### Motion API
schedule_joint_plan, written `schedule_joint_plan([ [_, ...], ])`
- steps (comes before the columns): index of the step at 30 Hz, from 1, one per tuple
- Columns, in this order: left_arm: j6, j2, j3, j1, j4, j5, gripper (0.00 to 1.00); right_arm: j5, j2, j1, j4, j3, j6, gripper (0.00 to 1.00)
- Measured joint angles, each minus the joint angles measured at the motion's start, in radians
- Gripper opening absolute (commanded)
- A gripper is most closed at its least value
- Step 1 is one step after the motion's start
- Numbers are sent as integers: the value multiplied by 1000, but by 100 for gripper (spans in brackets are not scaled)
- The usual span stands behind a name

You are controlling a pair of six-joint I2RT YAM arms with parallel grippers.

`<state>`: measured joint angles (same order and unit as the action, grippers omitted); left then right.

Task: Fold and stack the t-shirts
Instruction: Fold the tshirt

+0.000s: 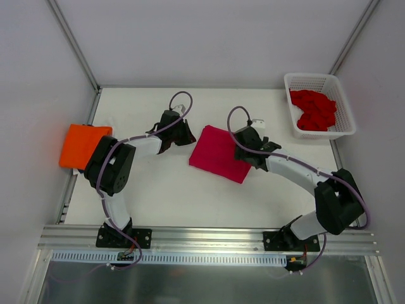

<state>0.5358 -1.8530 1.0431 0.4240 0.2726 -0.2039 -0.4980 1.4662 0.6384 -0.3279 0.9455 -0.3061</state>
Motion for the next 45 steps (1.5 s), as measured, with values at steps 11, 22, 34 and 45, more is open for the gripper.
schedule_joint_plan([
  [11,-1,27,-6,0,11,-2,0,33,265,-8,72,166,44,64],
  [22,29,-71,45,-47,123,-130,0,39,282,-71,93,211,84,64],
  [34,142,-181,71,-66,249,-269,0,76,352,-119,116,212,91,62],
  [45,188,-190,79,-66,314,-305,0,112,384,-130,137,220,91,57],
])
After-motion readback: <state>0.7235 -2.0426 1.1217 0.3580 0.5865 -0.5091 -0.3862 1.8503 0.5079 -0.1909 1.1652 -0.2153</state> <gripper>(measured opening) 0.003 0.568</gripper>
